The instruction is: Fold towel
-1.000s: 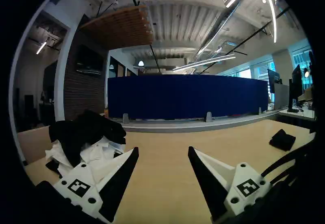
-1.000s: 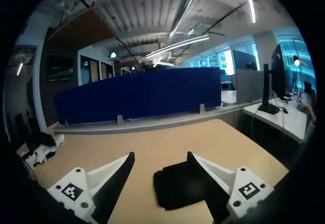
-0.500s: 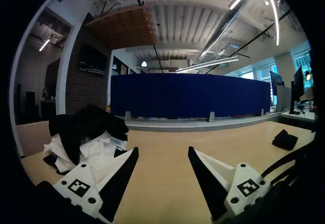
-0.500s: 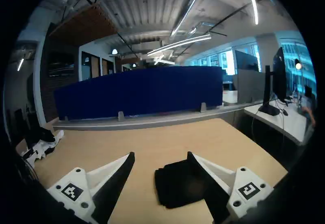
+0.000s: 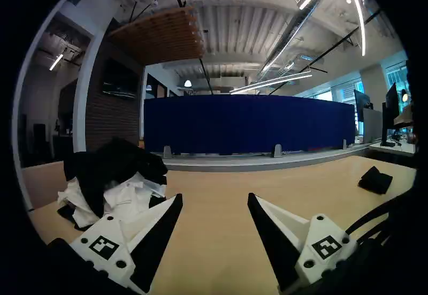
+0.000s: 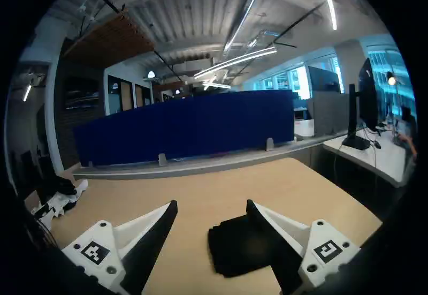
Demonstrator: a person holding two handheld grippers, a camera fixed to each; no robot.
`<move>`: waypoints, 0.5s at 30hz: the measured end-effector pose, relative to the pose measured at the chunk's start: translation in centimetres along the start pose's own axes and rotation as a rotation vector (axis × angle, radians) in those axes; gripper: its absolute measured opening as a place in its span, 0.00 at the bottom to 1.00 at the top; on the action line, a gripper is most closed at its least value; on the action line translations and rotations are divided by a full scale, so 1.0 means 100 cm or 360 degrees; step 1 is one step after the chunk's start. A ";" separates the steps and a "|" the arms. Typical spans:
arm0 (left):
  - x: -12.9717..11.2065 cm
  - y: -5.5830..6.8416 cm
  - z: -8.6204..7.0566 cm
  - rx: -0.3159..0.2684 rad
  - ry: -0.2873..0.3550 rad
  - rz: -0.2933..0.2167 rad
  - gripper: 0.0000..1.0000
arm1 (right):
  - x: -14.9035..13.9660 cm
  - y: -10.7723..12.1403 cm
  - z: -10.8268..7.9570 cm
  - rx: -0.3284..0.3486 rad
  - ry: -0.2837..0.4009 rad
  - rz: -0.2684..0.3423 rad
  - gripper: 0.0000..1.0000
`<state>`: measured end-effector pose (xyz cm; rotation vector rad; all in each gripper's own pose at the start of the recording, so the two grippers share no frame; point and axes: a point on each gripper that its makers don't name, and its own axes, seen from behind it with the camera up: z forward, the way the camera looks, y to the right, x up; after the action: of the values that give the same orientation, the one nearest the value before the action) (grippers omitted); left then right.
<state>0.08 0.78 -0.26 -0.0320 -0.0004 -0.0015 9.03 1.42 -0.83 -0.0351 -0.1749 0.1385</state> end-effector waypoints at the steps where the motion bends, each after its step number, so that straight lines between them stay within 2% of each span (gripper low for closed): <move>1: 0.000 0.000 0.000 0.0000 -0.0001 0.0000 0.90 | 0.004 -0.001 -0.001 0.0009 0.0015 0.0005 1.00; 8: 0.000 0.000 -0.001 0.0001 0.0000 0.0001 0.92 | 0.026 -0.003 -0.006 0.0071 0.0133 -0.0015 1.00; 15: 0.000 0.000 0.000 0.0001 0.0000 0.0002 0.93 | 0.027 -0.001 -0.008 0.0131 0.0249 -0.0004 1.00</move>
<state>0.12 0.76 -0.29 -0.0316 -0.0002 -0.0004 11.86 1.67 -1.16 0.0362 -0.0131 0.1399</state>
